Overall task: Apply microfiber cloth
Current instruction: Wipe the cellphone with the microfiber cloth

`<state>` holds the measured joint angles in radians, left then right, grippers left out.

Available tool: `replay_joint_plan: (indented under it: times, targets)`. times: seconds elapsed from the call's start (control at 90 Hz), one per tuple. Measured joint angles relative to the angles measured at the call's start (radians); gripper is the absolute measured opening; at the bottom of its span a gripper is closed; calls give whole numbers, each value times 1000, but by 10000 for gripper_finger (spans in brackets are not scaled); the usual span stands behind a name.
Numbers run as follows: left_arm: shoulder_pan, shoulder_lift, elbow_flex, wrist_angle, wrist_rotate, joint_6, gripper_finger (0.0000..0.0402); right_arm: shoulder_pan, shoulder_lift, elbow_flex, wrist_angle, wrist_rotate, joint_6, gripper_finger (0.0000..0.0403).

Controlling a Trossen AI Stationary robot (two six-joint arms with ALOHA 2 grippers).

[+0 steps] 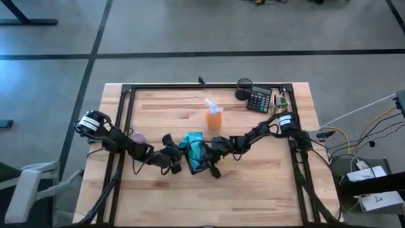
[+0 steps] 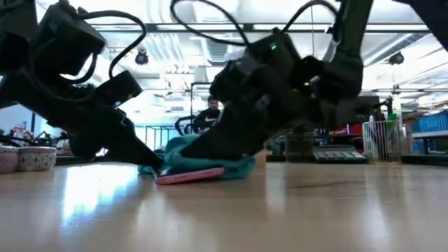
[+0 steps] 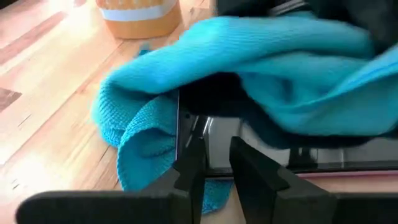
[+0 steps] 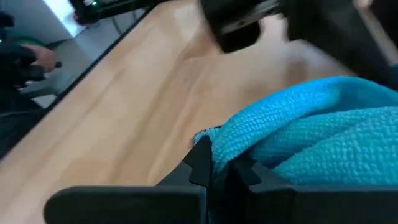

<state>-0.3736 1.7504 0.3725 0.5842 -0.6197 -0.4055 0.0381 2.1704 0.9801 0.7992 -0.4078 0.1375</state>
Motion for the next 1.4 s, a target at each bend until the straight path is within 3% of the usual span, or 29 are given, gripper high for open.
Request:
replay_joint_plan:
  times: [0.389, 0.544, 0.722, 0.956, 1.089, 1.289, 1.4]
  targets:
    - [-2, 0, -1, 3, 1, 13, 62, -115, 26, 72, -18, 103, -60, 0]
    - [-2, 0, -1, 2, 1, 13, 66, -117, 27, 112, -80, 247, -81, 0]
    - [-5, -31, -3, -12, 13, 24, 65, -110, 26, 127, -76, 296, -128, 0]
    - [-85, -219, -11, -108, 60, 113, 63, -87, -40, 122, -34, 216, -193, 0]
    - [-159, -309, -7, -100, 0, 128, 61, -67, -46, 136, -40, 149, -183, 0]
    - [-205, -327, -5, -226, -101, 4, 59, -8, -23, 188, -76, 121, -166, 0]
    - [-194, -267, -6, -270, -178, -49, 59, 6, -4, 209, -130, 198, -160, 0]
